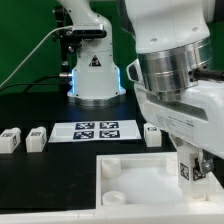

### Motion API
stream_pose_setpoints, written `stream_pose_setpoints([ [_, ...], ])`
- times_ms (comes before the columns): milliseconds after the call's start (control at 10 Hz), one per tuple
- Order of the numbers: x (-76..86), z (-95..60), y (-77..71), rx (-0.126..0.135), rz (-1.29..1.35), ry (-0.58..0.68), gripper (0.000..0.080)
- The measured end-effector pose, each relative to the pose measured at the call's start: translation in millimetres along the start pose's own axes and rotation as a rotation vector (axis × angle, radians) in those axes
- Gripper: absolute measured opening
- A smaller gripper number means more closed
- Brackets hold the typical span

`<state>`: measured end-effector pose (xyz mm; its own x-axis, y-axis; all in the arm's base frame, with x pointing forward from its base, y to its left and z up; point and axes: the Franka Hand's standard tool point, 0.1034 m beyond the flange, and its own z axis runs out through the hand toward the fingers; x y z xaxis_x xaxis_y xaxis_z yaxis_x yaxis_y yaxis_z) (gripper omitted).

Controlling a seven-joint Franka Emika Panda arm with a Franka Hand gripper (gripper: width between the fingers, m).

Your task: Assemble one leg

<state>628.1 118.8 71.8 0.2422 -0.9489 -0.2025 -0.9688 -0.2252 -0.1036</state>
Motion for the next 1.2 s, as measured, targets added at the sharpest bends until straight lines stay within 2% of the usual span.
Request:
stream_pose_setpoints([
  [200,-0.5,0.3,-0.3,0.002,0.047,0.0,0.0291],
  [300,-0.7,0.7,-0.1,0.001,0.012,0.0,0.0478],
  [400,-1.0,0.8,0.4,-0.002,-0.032,0.0,0.0478],
  [500,-1.5,0.5,1.0,-0.007,-0.204,-0.002,0.059],
  [600,-1.8,-0.3,-0.2,-0.005,-0.373,-0.003,0.0637],
  [800,-8.9,-10.6,0.4,-0.036,-0.725,0.013,0.0646],
  [900,-11.6,-13.1,1.5,-0.02,-0.859,0.035,0.0646],
  [1200,-8.5,-10.3,3.8,-0.035,-1.127,0.033,0.0649],
])
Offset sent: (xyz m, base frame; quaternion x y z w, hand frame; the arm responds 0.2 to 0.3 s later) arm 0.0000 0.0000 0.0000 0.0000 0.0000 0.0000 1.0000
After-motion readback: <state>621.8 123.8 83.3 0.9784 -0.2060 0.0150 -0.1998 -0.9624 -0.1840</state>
